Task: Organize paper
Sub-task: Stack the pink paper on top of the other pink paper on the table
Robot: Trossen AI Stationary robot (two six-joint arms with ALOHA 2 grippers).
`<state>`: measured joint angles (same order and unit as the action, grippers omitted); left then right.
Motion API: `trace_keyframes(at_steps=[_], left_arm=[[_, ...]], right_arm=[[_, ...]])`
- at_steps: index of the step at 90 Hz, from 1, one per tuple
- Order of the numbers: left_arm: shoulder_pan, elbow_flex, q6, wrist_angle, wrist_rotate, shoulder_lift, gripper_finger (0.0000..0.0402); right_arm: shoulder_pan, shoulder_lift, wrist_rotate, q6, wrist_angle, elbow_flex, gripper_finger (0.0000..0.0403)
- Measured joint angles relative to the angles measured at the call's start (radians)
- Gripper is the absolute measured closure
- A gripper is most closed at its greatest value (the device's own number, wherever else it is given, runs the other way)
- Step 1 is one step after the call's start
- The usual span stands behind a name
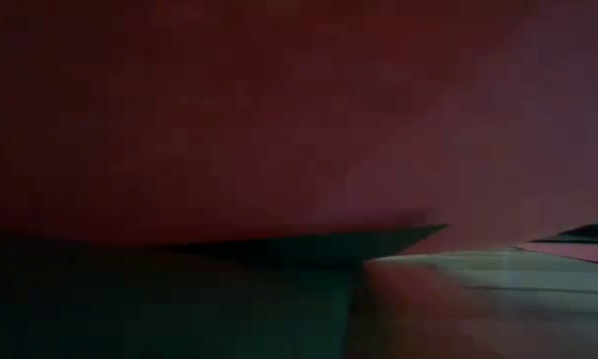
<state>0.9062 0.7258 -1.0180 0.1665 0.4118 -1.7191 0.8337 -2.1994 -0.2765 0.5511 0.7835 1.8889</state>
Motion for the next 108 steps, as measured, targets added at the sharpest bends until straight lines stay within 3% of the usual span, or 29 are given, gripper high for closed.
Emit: trace_keyframes(at_steps=[24, 45, 65, 80, 89, 102, 108], left_arm=[[0.0, 0.0, 0.0, -0.001, 0.001, 0.0, 0.0402], [0.0, 0.0, -0.005, -0.001, 0.001, 0.0, 0.0402], [0.0, 0.0, -0.005, -0.002, 0.0, 0.0, 0.0402], [0.0, 0.0, -0.005, -0.002, 0.001, 0.0, 0.0402], [0.0, -0.002, 0.0, -0.016, 0.001, 0.001, 0.0402], [-0.001, 0.013, 0.044, -0.047, -0.014, 0.017, 0.0402], [-0.001, 0.032, 0.07, -0.029, -0.023, 0.031, 0.0402]], right_arm=[[0.006, -0.062, -0.014, 0.027, 0.007, 0.005, 0.0255], [0.005, -0.112, -0.139, 0.029, 0.15, 0.094, 0.0255], [0.004, -0.163, -0.116, 0.019, 0.193, 0.114, 0.0255], [0.004, -0.169, -0.168, 0.017, 0.192, 0.114, 0.0259], [0.003, -0.169, -0.193, 0.012, 0.194, 0.114, 0.0287], [0.003, -0.169, -0.244, -0.019, 0.195, 0.114, 0.0376], [0.003, -0.169, -0.277, -0.036, 0.196, 0.113, 0.0393]])
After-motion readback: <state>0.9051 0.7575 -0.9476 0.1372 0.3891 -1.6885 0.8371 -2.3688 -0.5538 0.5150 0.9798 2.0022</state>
